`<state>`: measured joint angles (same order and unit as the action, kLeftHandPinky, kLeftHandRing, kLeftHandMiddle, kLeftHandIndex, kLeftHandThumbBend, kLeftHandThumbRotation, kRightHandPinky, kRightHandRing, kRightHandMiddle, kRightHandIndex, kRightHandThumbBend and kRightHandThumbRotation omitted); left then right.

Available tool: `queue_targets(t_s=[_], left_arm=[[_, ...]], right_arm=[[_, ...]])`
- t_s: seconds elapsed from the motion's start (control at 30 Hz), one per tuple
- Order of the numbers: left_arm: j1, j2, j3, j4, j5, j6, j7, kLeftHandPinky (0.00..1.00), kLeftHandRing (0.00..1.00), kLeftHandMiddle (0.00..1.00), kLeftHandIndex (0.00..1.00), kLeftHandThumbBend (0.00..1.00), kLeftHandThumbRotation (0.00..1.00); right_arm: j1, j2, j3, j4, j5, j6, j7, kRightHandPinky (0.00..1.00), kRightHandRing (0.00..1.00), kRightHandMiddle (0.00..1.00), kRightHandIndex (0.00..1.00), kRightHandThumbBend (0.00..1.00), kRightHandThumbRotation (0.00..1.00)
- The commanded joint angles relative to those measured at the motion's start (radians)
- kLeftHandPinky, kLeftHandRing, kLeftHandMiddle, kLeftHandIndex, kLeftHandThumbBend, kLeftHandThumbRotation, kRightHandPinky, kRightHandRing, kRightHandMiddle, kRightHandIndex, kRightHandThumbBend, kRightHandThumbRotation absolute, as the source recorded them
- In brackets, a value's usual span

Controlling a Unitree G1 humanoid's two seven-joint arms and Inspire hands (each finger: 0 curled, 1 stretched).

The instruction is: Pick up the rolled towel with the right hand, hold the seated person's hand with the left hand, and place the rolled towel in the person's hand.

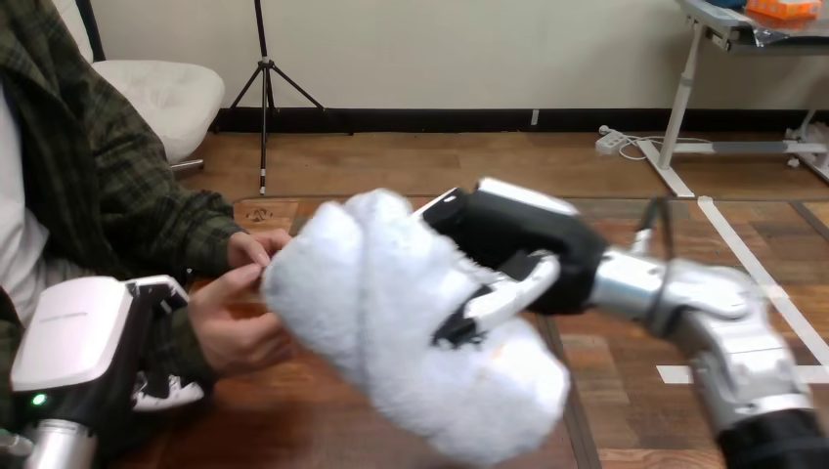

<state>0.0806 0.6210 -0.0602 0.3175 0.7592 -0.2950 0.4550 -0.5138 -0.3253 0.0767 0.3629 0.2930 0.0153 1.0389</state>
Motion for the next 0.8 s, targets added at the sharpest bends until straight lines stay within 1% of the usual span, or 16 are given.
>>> queue_targets(t_s=[0.0, 0.2, 0.33, 0.5, 0.57, 0.77], left_arm=[[0.001, -0.045, -0.030, -0.103, 0.002, 0.004, -0.003, 0.43, 0.44, 0.47, 0.47, 0.90, 0.00], [0.024, -0.060, -0.028, -0.151, 0.000, -0.012, 0.019, 0.40, 0.41, 0.45, 0.46, 0.91, 0.00], [0.036, -0.068, -0.029, -0.170, 0.004, -0.022, 0.036, 0.39, 0.40, 0.44, 0.45, 0.92, 0.00], [0.053, -0.075, -0.028, -0.211, 0.008, -0.021, 0.039, 0.36, 0.38, 0.42, 0.44, 0.93, 0.00], [0.058, -0.078, -0.027, -0.222, 0.008, -0.030, 0.049, 0.36, 0.37, 0.42, 0.44, 0.94, 0.00], [0.079, -0.088, -0.024, -0.265, 0.005, -0.027, 0.051, 0.34, 0.37, 0.41, 0.43, 0.95, 0.00]], right_arm=[[-0.120, 0.063, 0.010, 0.063, -0.015, -0.039, -0.029, 0.08, 0.13, 0.20, 0.26, 0.76, 0.00], [-0.149, 0.109, 0.027, 0.142, -0.044, -0.066, -0.038, 0.07, 0.12, 0.19, 0.26, 0.76, 0.00], [-0.169, 0.147, 0.037, 0.211, -0.067, -0.112, -0.047, 0.07, 0.12, 0.19, 0.25, 0.76, 0.00], [-0.192, 0.183, 0.042, 0.285, -0.091, -0.160, -0.053, 0.07, 0.12, 0.19, 0.25, 0.77, 0.00], [-0.201, 0.199, 0.045, 0.316, -0.104, -0.186, -0.060, 0.07, 0.11, 0.18, 0.25, 0.77, 0.00], [-0.220, 0.231, 0.046, 0.378, -0.117, -0.227, -0.065, 0.07, 0.11, 0.18, 0.24, 0.77, 0.00]])
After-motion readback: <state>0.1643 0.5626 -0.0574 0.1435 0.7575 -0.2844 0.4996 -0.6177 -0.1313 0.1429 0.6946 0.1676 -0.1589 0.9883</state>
